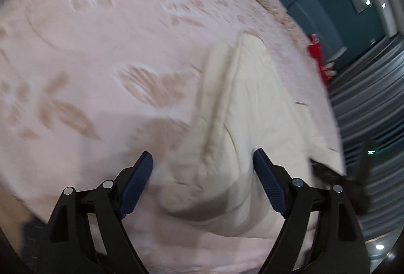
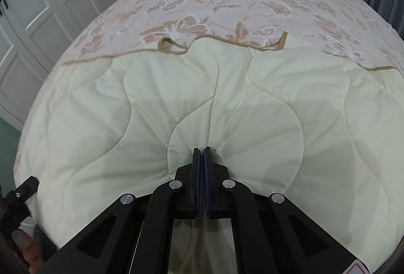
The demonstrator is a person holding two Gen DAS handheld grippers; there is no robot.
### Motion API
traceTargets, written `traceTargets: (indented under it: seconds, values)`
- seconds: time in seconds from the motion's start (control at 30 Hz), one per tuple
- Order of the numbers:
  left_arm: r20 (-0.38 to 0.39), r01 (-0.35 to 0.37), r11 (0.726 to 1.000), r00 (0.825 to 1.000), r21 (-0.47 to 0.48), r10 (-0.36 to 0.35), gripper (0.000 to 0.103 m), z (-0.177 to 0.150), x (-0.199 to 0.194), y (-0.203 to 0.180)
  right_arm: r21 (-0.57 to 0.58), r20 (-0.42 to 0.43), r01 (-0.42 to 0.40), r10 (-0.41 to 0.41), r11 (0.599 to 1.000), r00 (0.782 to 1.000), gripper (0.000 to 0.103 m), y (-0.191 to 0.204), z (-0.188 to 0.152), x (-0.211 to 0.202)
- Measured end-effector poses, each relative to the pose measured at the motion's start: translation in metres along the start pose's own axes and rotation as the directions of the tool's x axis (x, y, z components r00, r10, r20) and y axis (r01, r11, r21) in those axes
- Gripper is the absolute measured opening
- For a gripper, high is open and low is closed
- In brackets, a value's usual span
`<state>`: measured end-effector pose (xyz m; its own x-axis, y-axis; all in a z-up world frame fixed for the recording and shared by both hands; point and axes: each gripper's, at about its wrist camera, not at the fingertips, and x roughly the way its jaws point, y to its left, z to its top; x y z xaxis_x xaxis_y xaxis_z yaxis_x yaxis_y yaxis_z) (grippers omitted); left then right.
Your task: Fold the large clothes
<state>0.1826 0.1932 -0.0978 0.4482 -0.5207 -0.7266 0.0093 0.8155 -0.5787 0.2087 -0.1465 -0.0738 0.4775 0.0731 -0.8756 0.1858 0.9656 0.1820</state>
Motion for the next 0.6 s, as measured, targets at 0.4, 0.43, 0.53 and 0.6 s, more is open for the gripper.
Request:
traceTargets:
  seconds: [0.4, 0.43, 0.53, 0.6]
  values:
    - [0.023, 0.07, 0.994, 0.997, 0.087, -0.073, 0.042, -0.005, -0.011, -0.071, 0.033, 0.026, -0.043, 0.043, 0.999, 0.999, 0.0, -0.009, 0.005, -0.007]
    - [0.03, 0.075, 0.992, 0.996, 0.103, -0.078, 0.039, -0.003, -0.015, -0.079, 0.046, 0.037, -0.065, 0.063, 0.997, 0.997, 0.003, -0.013, 0.001, -0.021]
    - [0.064, 0.077, 0.977, 0.994, 0.197, -0.091, 0.036, 0.0, -0.037, -0.118, 0.009, 0.072, -0.087, 0.086, 0.996, 0.994, 0.004, -0.021, -0.017, -0.06]
    - [0.078, 0.069, 0.964, 0.993, 0.257, -0.092, 0.036, -0.003, -0.046, -0.14, 0.0, 0.076, -0.11, 0.109, 0.994, 0.991, 0.005, -0.032, -0.04, -0.088]
